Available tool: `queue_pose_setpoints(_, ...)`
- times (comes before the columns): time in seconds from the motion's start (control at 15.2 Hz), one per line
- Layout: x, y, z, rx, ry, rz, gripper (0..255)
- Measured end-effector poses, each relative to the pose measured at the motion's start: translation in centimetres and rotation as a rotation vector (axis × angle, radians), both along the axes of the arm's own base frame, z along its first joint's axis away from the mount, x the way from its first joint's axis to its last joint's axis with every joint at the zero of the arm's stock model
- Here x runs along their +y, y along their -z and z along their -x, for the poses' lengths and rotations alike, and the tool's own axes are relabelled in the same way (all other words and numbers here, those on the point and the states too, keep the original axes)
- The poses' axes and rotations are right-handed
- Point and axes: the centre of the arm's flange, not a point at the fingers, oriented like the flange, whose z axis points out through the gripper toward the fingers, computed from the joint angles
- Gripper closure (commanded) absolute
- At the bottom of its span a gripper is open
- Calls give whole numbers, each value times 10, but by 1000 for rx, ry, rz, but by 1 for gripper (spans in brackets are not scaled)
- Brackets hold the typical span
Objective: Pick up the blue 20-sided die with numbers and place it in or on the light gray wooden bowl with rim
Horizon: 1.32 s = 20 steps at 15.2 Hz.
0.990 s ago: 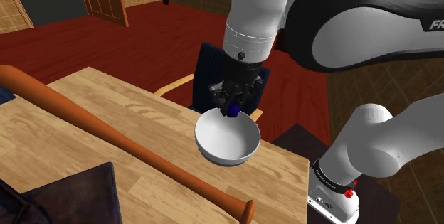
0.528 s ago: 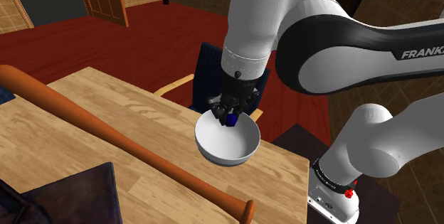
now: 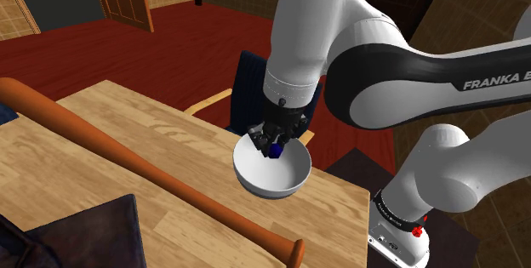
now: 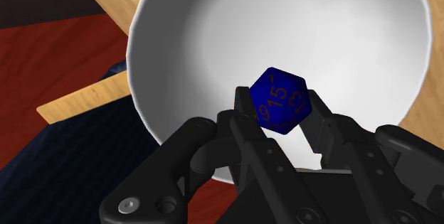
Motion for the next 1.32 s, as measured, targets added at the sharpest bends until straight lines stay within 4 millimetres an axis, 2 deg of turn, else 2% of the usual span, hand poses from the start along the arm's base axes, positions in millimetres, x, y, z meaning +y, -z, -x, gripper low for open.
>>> queue_pose_setpoints(0.2,0,0,0,0,0,0,255)
queue_pose_setpoints(0.26,0,0,0,0,0,0,0)
queue_pose_setpoints(0.66,0,0,0,0,0,0,0)
queue_pose_setpoints(0.99,2,-44,3,-1,0,-1,0)
queue_pose_setpoints(1.32,3,-49,4,0,0,0,0)
